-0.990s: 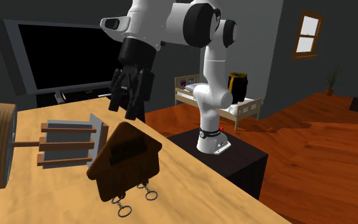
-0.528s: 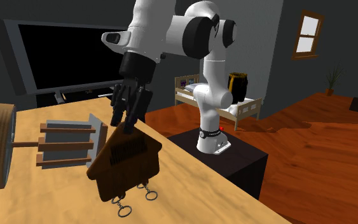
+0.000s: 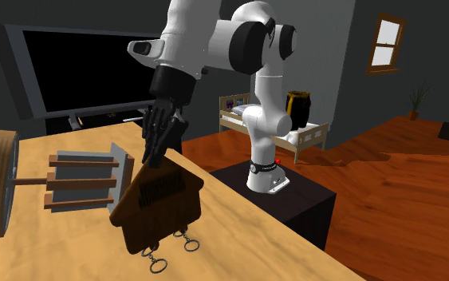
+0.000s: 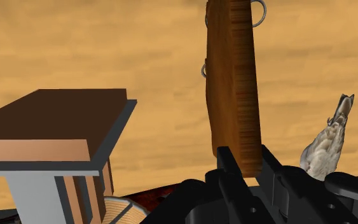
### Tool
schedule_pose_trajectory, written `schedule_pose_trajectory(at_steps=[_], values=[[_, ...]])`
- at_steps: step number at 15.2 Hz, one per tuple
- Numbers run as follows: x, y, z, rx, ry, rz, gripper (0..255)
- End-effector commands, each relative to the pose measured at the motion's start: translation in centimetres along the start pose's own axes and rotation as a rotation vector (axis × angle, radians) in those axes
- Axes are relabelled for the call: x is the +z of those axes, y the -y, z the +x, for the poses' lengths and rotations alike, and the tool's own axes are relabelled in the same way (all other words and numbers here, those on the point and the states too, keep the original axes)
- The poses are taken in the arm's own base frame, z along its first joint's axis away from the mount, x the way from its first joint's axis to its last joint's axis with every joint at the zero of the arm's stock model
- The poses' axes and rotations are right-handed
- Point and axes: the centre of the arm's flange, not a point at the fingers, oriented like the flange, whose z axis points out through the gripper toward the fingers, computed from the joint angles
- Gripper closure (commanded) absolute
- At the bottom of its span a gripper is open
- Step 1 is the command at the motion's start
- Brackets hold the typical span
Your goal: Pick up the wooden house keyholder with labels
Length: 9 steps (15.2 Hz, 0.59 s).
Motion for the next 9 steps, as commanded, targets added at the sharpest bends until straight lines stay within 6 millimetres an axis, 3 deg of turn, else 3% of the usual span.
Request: schedule_pose_trajectory(at_steps=[1,9], values=[[0.0,-0.1,0.0,0.000,0.000,0.000,255],[-3.8,0.3,1.8,0.000,0.000,0.000,255]])
